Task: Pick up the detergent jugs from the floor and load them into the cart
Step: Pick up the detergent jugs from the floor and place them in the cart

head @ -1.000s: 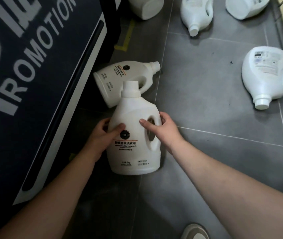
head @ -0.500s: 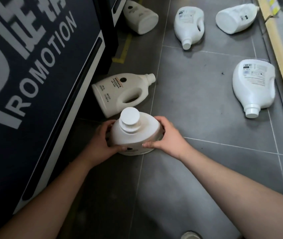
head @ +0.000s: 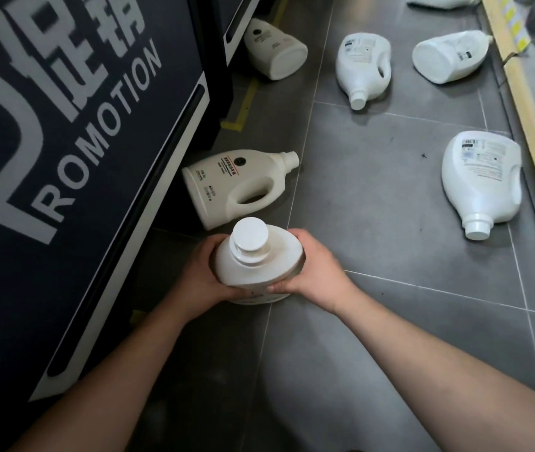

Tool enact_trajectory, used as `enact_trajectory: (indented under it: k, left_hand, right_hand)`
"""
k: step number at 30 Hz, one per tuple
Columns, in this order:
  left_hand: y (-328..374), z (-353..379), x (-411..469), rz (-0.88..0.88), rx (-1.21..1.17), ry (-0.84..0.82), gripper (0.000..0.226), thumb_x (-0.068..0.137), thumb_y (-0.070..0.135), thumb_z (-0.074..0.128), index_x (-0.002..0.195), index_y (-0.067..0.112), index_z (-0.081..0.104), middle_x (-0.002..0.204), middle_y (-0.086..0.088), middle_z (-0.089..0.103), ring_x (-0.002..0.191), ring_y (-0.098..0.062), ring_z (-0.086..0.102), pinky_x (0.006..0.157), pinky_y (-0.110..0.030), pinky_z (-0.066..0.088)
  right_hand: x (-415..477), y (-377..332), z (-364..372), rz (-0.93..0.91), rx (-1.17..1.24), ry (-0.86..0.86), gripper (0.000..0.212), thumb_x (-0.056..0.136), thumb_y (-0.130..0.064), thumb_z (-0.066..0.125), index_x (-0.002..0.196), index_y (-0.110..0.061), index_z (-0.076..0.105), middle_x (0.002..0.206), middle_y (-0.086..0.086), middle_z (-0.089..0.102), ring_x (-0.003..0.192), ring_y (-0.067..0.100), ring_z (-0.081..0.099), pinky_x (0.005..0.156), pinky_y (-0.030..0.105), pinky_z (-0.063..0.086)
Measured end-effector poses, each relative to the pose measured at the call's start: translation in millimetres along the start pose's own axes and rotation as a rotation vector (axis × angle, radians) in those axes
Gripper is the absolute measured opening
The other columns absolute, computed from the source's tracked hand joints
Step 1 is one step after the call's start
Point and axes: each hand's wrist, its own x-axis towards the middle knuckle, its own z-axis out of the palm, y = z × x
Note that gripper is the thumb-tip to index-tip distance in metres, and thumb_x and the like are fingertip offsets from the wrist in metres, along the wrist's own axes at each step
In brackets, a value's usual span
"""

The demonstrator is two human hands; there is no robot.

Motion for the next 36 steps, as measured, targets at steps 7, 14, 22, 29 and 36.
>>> enact_trajectory:
  k: [7,14,22,29,36]
  left_hand:
    - [83,-46,-58,-0.038,-0.073,0.062,0.101,0.050,0.017,0.106,0.122,0.058,0.049,0.139,0.014,0.056,0.122,0.014,0.049,0.095,-0.013,0.041]
    - [258,-149,-147,-0.026,-0.108,0.073,0.099,0.052,0.023,0.106,0.118,0.066,0.046,0.131,0.032,0.049,0.117,0.027,0.043,0.087,-0.001,0.038]
    - [502,-298,-262,0.057,-0.065,0.104,0.098,0.040,0.058,0.101,0.119,0.075,0.045,0.129,0.038,0.059,0.121,0.016,0.055,0.092,-0.002,0.040]
    - [637,-390,-332,0.227,-0.127,0.122,0.100,0.046,0.023,0.109,0.122,0.060,0.055,0.126,0.020,0.069,0.118,-0.004,0.066,0.098,-0.018,0.053]
    - [680,-421,-370,0.413,-0.219,0.208,0.095,0.045,0.020,0.109,0.116,0.062,0.062,0.124,0.017,0.072,0.118,-0.004,0.067,0.091,-0.017,0.055]
  right_hand:
    - [-47,-80,-52,-0.064,0.035,-0.067,0.092,0.053,-0.028,0.103,0.127,-0.048,0.053,0.132,-0.022,0.061,0.124,0.002,0.056,0.103,0.026,0.048]
    - [-134,-244,-158,-0.141,0.073,-0.103,0.093,0.051,-0.031,0.105,0.129,-0.048,0.057,0.132,-0.026,0.062,0.126,-0.005,0.055,0.103,0.020,0.046]
    - [-259,-475,-295,-0.303,0.041,-0.081,0.091,0.050,-0.031,0.105,0.122,-0.052,0.053,0.125,-0.038,0.060,0.118,-0.019,0.053,0.091,-0.002,0.036]
    - [-351,-623,-374,-0.433,0.085,0.058,0.093,0.048,-0.031,0.106,0.127,-0.039,0.057,0.120,-0.032,0.065,0.115,-0.014,0.056,0.089,0.003,0.040]
    - [-401,-684,-395,-0.552,0.121,0.147,0.096,0.041,-0.055,0.101,0.126,-0.047,0.058,0.119,-0.024,0.069,0.116,-0.003,0.062,0.092,0.013,0.048]
